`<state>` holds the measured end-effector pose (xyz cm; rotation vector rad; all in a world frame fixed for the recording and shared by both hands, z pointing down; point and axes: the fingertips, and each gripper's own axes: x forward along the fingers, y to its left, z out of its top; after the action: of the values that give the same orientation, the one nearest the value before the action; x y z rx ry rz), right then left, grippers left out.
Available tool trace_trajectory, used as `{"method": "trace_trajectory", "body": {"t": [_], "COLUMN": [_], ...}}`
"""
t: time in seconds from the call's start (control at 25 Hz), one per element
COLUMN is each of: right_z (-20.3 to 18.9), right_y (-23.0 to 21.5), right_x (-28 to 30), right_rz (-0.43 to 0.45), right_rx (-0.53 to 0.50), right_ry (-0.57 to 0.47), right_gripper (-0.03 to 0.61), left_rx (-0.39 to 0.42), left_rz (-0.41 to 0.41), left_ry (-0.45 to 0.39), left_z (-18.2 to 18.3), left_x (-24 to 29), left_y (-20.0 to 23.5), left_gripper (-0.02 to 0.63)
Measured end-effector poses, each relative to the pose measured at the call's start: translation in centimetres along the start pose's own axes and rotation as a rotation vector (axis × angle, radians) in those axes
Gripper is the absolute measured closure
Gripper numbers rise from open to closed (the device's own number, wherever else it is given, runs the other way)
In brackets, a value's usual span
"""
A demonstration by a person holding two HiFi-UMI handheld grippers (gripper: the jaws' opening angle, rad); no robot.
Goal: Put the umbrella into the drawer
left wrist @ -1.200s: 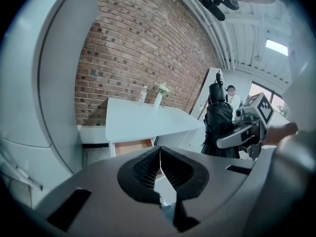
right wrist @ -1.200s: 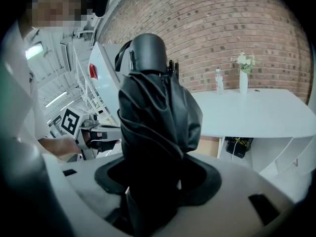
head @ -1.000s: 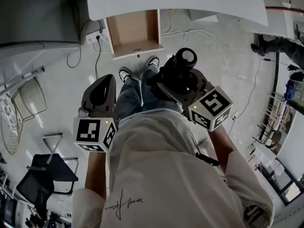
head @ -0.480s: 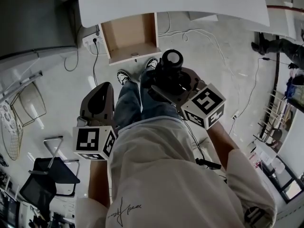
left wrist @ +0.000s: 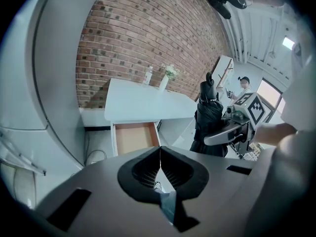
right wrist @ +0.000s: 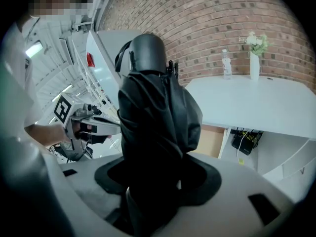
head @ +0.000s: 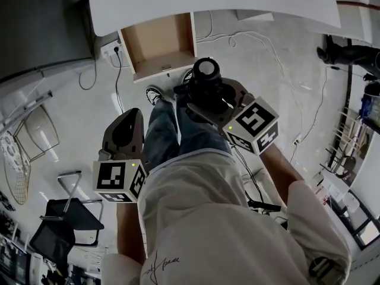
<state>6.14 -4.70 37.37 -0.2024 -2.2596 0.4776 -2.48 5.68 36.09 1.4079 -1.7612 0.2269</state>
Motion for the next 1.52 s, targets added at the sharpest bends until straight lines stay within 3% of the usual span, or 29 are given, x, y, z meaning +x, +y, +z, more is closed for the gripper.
{"method": "trace_trajectory", "body": {"t": [0.6,1.52], "right_z": [-1.1,-4.9], "right_y": [-1.8,-6.2], "right_x": [2.0,7.3], "right_rz": [0.011,0.008], "right_rx": [-0.048,-0.106], "right_ry": [0.054,0.194], "right_gripper": [0.324,0.324], "left_rx": [0.022,-0.028], "left_rz": [-0.015,0.005], "left_ry": [0.022,0.045], "left_z": [0.7,-1.0], "left_x": [2.0,3.3], "left_y": [-0.7,0.2], "left_gripper": [0.595,0.594]}}
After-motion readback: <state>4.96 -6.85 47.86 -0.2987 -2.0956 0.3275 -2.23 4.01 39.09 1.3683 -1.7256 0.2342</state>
